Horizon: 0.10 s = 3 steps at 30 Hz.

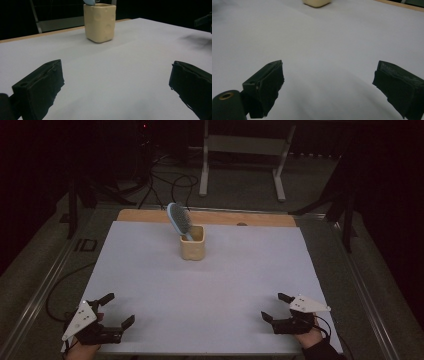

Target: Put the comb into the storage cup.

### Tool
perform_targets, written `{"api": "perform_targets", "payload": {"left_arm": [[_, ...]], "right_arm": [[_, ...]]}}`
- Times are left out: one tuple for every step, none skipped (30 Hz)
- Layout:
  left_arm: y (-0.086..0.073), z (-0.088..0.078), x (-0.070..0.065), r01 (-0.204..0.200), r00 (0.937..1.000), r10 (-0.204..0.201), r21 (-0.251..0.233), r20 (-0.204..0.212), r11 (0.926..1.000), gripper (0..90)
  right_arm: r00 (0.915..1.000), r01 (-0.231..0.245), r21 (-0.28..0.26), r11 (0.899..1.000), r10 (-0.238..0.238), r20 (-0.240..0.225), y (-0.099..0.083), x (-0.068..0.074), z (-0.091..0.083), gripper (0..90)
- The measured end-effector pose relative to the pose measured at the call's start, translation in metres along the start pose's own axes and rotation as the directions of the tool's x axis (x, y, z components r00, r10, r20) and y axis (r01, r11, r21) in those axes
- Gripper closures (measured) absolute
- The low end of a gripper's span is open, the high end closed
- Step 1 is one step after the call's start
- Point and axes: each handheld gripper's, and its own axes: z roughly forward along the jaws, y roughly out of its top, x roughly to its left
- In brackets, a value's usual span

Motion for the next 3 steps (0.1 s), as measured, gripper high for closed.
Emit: {"api": "perform_targets", "payload": {"left_arm": [[0.0, 0.0001, -0.0001, 0.0, 1.0, 0.0, 0.0, 0.0, 1.0, 0.0], [-0.0001, 0.0001, -0.0001, 0.0, 1.0, 0.0, 0.001, -0.001, 1.0, 0.0], [-0.0001, 0.0, -0.0001, -0.001, 1.0, 0.001, 0.002, 0.0, 1.0, 0.0]], "right_arm": [[1.0, 0.005, 0.001, 1.0, -0.005, -0.001, 0.0003, 0.0003, 0.001, 8.7], [1.0, 0.002, 0.004, 1.0, -0.002, -0.005, 0.0007, 0.0008, 0.0018, 8.7], [1.0, 0.001, 0.001, 1.0, -0.001, -0.006, 0.001, 0.001, 0.0025, 8.7]]}}
